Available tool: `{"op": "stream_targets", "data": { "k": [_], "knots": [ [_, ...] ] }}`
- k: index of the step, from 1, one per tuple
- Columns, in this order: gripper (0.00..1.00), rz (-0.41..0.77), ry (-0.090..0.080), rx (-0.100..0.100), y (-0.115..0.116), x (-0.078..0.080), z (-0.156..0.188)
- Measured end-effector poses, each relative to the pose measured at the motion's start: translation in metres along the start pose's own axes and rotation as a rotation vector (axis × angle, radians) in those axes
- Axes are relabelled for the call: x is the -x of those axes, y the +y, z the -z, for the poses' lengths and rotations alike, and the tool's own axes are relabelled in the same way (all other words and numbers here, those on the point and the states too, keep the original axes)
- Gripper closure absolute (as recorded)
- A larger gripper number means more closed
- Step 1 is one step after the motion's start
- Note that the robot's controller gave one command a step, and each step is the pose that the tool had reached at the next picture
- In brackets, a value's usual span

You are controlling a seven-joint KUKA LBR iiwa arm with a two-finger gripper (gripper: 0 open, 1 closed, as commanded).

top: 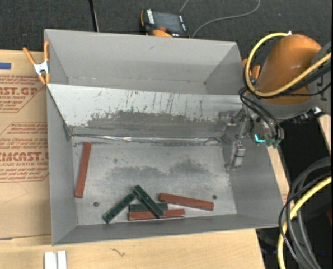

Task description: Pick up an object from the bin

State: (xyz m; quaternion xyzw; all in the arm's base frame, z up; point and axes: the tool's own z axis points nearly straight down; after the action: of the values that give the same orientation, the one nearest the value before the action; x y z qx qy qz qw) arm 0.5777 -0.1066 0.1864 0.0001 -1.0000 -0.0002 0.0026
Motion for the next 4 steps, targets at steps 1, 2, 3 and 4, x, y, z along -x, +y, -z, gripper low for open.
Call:
{"op": "stream_targets", "data": {
  "k": [1, 2, 3, 4],
  "knots": [
    [0.0, -0.024, 0.005, 0.002, 0.026, -0.049, -0.082],
    [0.0, 0.092, -0.017, -0.001, 0.037, -0.095, -0.116],
    [1.0, 0.092, -0.008, -0.001, 0.037, -0.096, -0.117],
    [1.0, 0.15, -0.011, -0.001, 0.038, -0.057, -0.079]
  ]
}}
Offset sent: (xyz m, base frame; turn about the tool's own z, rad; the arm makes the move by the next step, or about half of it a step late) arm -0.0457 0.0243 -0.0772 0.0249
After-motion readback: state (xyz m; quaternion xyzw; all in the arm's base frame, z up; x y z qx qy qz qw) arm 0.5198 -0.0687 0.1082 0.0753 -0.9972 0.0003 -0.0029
